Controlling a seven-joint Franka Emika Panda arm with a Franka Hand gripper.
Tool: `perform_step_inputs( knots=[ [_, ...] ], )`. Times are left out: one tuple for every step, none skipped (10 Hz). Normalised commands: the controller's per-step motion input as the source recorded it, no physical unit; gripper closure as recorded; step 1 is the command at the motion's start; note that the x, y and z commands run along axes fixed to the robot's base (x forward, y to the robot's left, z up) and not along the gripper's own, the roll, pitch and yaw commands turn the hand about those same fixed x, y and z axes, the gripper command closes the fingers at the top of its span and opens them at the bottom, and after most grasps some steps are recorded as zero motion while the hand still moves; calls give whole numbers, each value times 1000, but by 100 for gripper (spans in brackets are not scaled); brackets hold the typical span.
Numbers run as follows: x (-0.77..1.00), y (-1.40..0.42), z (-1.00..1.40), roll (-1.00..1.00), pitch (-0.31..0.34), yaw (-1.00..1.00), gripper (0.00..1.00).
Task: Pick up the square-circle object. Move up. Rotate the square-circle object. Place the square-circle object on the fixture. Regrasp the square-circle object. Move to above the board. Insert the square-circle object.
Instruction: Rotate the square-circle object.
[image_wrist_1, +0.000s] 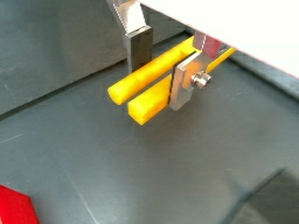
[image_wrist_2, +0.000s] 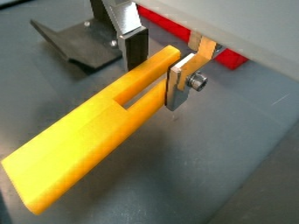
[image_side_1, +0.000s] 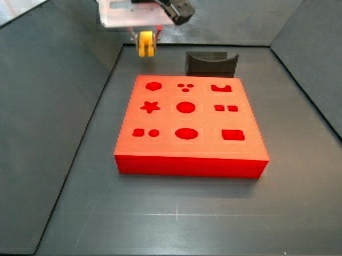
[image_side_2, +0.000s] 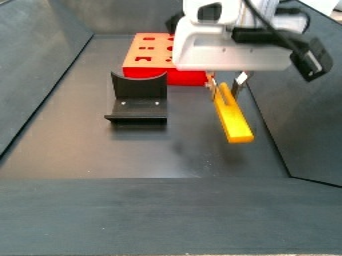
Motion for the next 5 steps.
perform_step_inputs(
  knots=[
    [291, 242, 747, 4, 3, -1, 100],
    [185, 150, 536, -7, 71, -10, 100],
    [87, 79, 325, 0, 78, -15, 100],
    [45, 56, 173, 12, 74, -19, 100],
    [0, 0, 0, 0, 0, -1000, 100]
  ],
)
